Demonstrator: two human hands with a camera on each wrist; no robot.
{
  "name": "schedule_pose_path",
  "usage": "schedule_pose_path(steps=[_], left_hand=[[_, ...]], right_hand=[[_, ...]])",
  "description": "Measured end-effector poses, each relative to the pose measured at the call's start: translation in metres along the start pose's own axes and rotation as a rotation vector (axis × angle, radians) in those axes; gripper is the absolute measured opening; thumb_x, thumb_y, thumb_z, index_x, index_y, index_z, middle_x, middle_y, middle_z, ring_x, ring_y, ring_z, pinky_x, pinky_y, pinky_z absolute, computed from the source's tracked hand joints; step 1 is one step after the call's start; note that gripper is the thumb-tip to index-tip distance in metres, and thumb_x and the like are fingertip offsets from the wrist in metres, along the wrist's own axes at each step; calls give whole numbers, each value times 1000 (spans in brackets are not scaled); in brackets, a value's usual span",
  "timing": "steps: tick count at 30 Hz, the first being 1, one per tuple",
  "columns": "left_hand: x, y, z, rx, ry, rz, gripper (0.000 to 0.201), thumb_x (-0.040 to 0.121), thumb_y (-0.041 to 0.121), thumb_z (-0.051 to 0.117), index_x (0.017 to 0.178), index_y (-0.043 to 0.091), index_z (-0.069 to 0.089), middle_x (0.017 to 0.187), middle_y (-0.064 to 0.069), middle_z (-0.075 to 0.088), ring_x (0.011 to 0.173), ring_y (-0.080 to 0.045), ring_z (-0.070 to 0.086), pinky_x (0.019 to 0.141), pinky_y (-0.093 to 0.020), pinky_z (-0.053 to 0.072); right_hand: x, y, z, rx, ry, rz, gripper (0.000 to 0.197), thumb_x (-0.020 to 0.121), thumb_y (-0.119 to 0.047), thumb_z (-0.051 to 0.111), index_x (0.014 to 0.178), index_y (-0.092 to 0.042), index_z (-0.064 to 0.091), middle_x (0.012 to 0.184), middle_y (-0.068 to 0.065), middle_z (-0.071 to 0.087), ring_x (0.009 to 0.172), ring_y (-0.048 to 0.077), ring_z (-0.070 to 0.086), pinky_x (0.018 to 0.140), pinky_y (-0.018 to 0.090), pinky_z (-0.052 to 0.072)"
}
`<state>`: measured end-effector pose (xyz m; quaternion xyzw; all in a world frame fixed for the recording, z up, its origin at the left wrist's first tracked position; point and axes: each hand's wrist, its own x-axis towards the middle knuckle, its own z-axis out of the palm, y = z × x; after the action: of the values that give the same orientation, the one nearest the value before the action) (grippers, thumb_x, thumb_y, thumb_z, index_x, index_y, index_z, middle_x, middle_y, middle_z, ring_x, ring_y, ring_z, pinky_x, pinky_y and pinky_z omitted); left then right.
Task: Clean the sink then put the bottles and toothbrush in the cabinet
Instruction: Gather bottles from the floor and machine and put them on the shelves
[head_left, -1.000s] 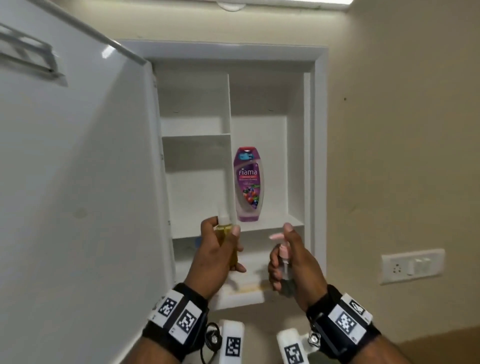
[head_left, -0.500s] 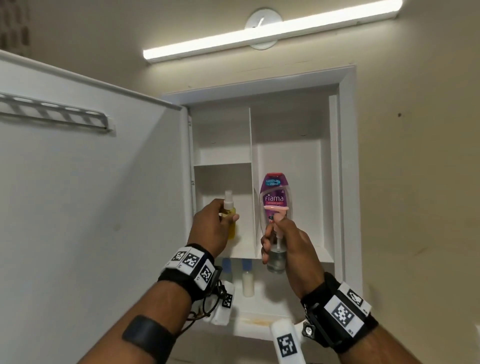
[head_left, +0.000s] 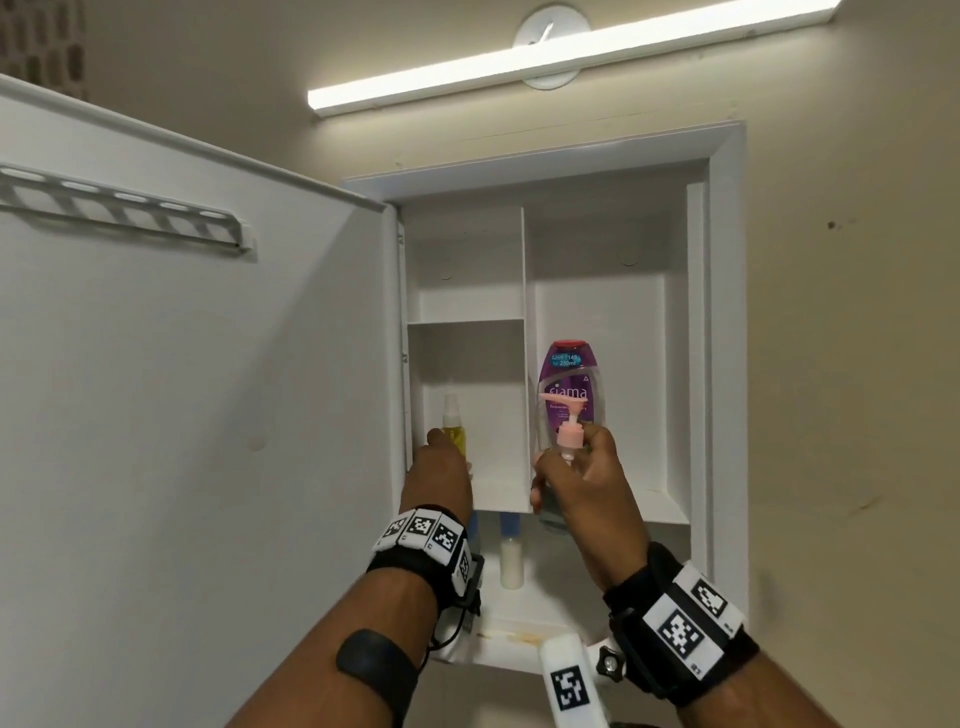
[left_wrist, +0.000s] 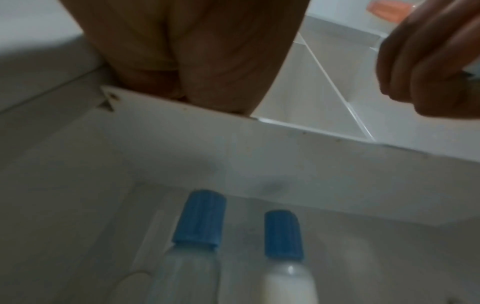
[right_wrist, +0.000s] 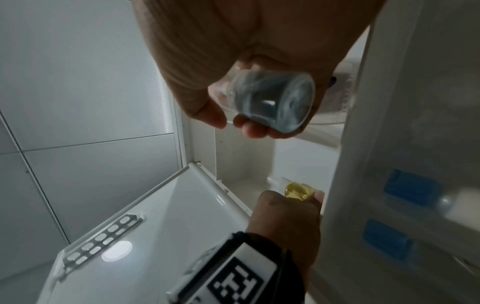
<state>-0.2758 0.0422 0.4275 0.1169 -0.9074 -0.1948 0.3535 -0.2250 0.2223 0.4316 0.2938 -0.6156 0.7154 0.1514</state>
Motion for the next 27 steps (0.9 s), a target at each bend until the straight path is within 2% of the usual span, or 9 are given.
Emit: schedule_pose_path(steps=[4, 6, 8, 11, 18, 21, 24, 26, 27], left_hand=[[-2, 5, 0, 56, -8, -43, 36, 100, 10, 51, 132, -6, 42, 122, -18, 60, 108, -29, 66, 89, -34, 52], [-4, 7, 1, 77, 8, -60, 43, 101, 10, 47, 138, -7, 35, 129, -19, 56, 112, -30, 64, 91, -34, 51], [-5, 9, 1, 92, 11, -78, 48, 101, 9, 45, 142, -9, 29, 135, -21, 51, 117, -30, 62, 94, -32, 50], [-5, 10, 2, 82, 26, -94, 56, 100, 7, 43, 148, -10, 18, 146, -23, 42, 127, -29, 56, 100, -30, 48], [-6, 11, 2, 57, 34, -112, 66, 99, 7, 45, 150, -12, 8, 152, -25, 33, 131, -30, 54, 102, -30, 48], [-7, 11, 1, 22, 45, -122, 65, 99, 5, 47, 150, -12, 10, 153, -26, 32, 131, -30, 53, 103, -31, 48], [-9, 13, -2, -64, 43, -155, 61, 101, 4, 40, 150, -13, 8, 156, -29, 25, 135, -32, 49, 107, -31, 43], [-9, 12, 2, -131, 72, -164, 61, 96, 4, 54, 146, -15, 24, 145, -30, 41, 121, -33, 61, 96, -32, 51], [-8, 13, 0, -170, 69, -132, 64, 83, 5, 72, 136, -15, 42, 129, -29, 57, 101, -31, 71, 81, -31, 57]], right_hand=[[-1, 12, 9, -142, 14, -62, 24, 94, -35, 64, 101, -16, 52, 90, 6, 60, 79, 18, 64, 78, 42, 59], [-1, 18, 12, -230, 11, -122, 29, 89, -51, 65, 102, -26, 56, 98, 2, 62, 92, 20, 64, 83, 38, 57], [-2, 21, 15, -302, 25, -171, 31, 84, -58, 65, 105, -36, 61, 108, -5, 62, 100, 10, 61, 87, 27, 50], [-4, 13, 18, -378, 31, -217, 35, 78, -53, 70, 111, -42, 63, 113, -14, 60, 100, -2, 56, 82, 16, 46], [19, -29, 36, -428, 52, -285, 43, 86, -28, 76, 111, -52, 52, 97, -23, 65, 78, 0, 60, 68, 6, 47], [34, -34, 51, -540, -3, -269, 47, 92, -20, 69, 123, -43, 44, 101, -12, 66, 83, -1, 63, 73, 19, 52], [45, -24, 66, -753, -35, -264, 51, 94, -8, 62, 131, -33, 37, 95, -2, 65, 85, 9, 65, 74, 27, 55], [49, -17, 71, -844, -47, -244, 54, 91, 0, 57, 134, -26, 37, 90, 0, 63, 83, 12, 64, 73, 28, 55], [51, -15, 72, -871, -53, -239, 55, 89, 2, 54, 135, -23, 36, 87, 0, 62, 81, 13, 63, 71, 28, 54]])
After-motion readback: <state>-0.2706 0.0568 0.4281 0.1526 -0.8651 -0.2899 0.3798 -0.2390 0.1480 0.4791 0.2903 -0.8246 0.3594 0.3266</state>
